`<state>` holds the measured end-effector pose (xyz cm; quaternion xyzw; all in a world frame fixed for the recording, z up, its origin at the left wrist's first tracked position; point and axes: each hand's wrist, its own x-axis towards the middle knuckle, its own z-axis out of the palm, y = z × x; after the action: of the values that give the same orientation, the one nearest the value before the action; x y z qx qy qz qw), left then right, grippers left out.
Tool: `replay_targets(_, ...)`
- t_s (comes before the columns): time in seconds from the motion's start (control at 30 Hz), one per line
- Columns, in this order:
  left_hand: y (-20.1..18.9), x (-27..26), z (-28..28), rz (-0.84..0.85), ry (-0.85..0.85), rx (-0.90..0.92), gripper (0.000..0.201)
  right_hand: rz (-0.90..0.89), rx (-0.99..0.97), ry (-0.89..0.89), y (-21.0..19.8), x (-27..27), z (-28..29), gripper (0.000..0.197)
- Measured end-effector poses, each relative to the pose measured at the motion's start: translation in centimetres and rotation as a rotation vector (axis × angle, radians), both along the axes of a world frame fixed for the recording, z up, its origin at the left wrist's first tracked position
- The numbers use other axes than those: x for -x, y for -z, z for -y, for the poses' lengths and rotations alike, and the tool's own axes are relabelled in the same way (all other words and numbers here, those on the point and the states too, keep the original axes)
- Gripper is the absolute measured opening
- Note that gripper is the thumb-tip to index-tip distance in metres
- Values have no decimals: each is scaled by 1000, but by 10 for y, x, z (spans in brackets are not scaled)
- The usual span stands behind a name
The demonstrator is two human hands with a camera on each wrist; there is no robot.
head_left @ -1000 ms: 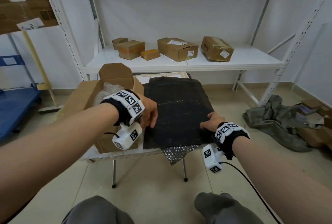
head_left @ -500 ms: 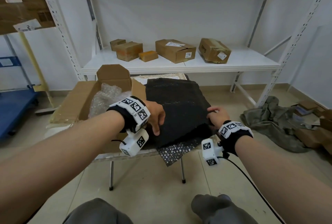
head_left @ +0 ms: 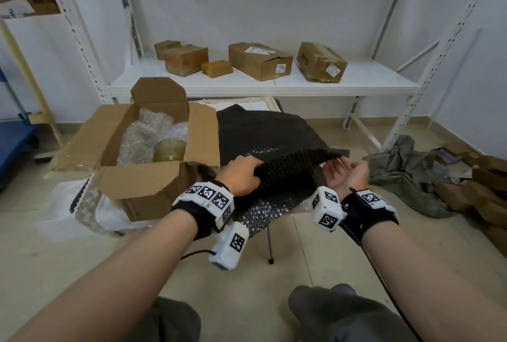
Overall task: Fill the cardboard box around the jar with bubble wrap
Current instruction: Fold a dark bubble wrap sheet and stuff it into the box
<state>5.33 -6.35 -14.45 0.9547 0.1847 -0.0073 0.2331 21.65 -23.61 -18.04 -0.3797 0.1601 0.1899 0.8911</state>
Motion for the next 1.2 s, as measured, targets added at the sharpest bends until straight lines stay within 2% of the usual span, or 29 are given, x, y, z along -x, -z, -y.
replay_targets(0.03,8,1,1,27,-21,34,26,-8,-3,-15,8,3,1,20)
replay_targets(0.13,30,1,0,114,-92,107,21,109,130,-113,32,13,2,32)
replay_targets(0.3,56,-4,-8,344,-227,68,28,285,120,-197,48,24,0,11)
replay_targets(0.47,57,-10,-22,574,-312,160,22,313,116,-247,47,17,-1,39)
replay_targets(0.53,61,-9,-30,648,-336,201,32,275,162,-220,48,17,-2,42)
replay_targets(0.67,62,2,-30,534,-531,329,65,219,232,-118,46,15,1,28)
replay_targets(0.77,55,6,-31,422,-629,497,69,170,263,-77,46,14,2,21)
replay_targets(0.9,59,11,-42,368,-631,775,71,124,290,-45,43,15,3,15)
replay_targets(1.0,65,12,-49,330,-583,868,81,128,329,-94,41,12,4,14)
replay_targets(1.1,67,10,-51,358,-500,944,59,162,430,-276,38,6,10,26)
replay_targets(1.2,76,7,-57,440,-535,896,53,205,450,-413,33,1,16,34)
